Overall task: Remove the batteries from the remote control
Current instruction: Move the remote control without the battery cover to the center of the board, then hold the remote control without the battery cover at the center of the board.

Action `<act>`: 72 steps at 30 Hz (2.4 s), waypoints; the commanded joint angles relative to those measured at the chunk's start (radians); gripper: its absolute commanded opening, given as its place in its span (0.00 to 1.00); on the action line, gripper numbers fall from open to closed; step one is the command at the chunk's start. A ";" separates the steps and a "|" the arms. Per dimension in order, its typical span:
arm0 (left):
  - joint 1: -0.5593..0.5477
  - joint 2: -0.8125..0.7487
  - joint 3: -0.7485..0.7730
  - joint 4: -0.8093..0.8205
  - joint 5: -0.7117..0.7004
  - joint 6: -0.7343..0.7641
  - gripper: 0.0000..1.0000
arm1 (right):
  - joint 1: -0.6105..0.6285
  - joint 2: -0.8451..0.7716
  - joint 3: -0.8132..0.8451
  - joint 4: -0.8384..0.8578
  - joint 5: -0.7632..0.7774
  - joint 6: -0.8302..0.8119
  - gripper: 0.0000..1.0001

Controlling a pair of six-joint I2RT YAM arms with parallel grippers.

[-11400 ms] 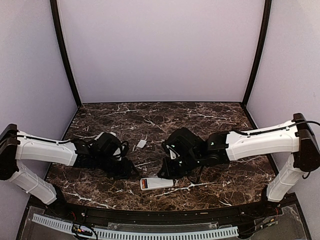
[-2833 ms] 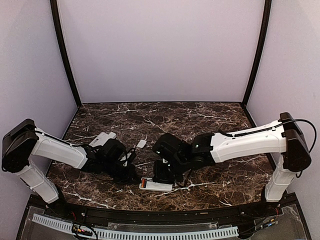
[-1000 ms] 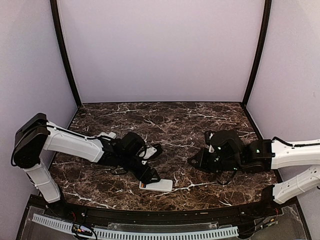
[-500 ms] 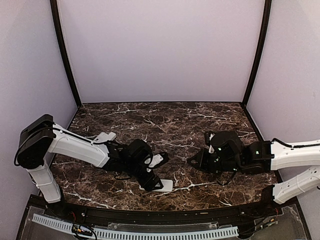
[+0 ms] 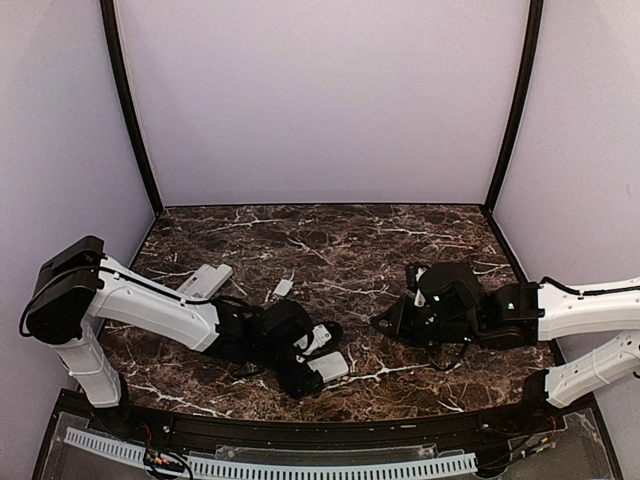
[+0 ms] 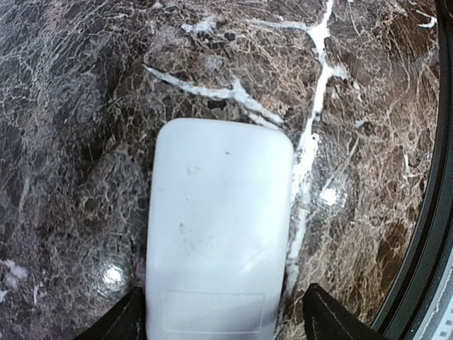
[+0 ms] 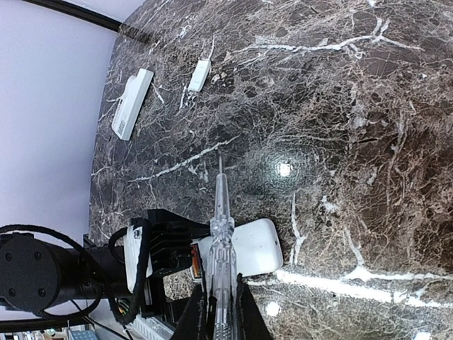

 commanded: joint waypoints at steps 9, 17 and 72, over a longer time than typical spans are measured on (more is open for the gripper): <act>-0.036 0.007 0.035 -0.184 -0.263 -0.167 0.64 | -0.008 0.000 -0.019 0.026 0.009 0.007 0.00; -0.032 0.008 0.058 -0.245 -0.362 -0.337 0.51 | -0.011 0.002 -0.007 -0.003 0.032 0.003 0.00; 0.382 -0.098 0.173 -0.309 0.149 -0.352 0.61 | -0.160 0.150 0.087 0.059 -0.480 -0.632 0.00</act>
